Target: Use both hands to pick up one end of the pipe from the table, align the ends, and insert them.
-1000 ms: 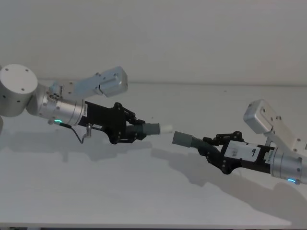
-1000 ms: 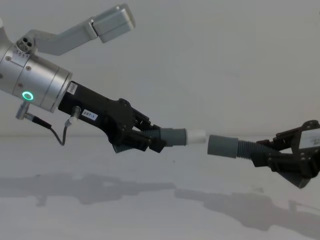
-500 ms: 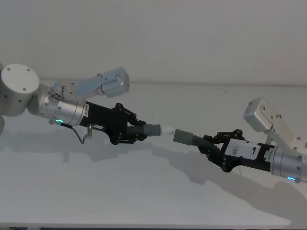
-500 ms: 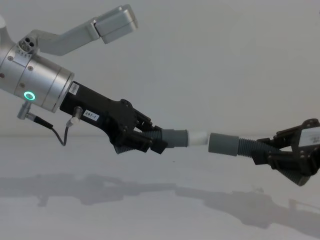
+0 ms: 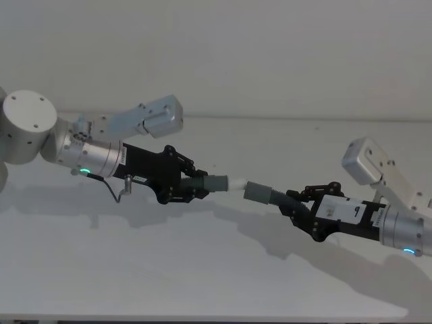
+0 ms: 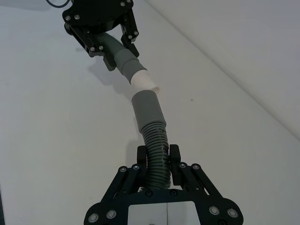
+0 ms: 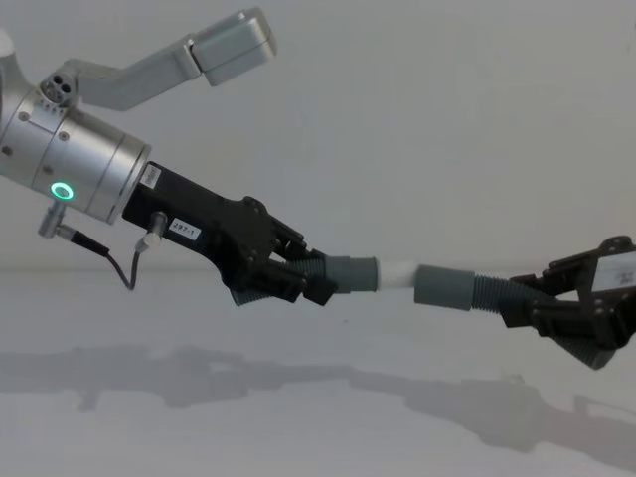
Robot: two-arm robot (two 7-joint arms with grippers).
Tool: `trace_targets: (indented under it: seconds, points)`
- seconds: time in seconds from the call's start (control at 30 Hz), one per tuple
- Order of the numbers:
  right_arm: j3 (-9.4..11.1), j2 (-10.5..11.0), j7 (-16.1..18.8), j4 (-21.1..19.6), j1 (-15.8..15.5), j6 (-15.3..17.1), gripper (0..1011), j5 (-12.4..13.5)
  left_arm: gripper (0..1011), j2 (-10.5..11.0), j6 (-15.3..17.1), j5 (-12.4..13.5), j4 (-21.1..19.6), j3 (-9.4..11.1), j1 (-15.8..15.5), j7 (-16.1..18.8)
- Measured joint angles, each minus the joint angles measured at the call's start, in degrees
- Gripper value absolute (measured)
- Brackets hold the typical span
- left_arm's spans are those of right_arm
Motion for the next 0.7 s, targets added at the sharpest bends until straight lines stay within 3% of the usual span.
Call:
trace_targets:
  seconds: [0.7]
  points:
    - [-0.9, -0.2, -0.7, 1.0, 0.8, -0.7, 284, 0.8, 345, -0.3, -0.7, -0.6, 0.8, 1.3, -0.8, -0.4]
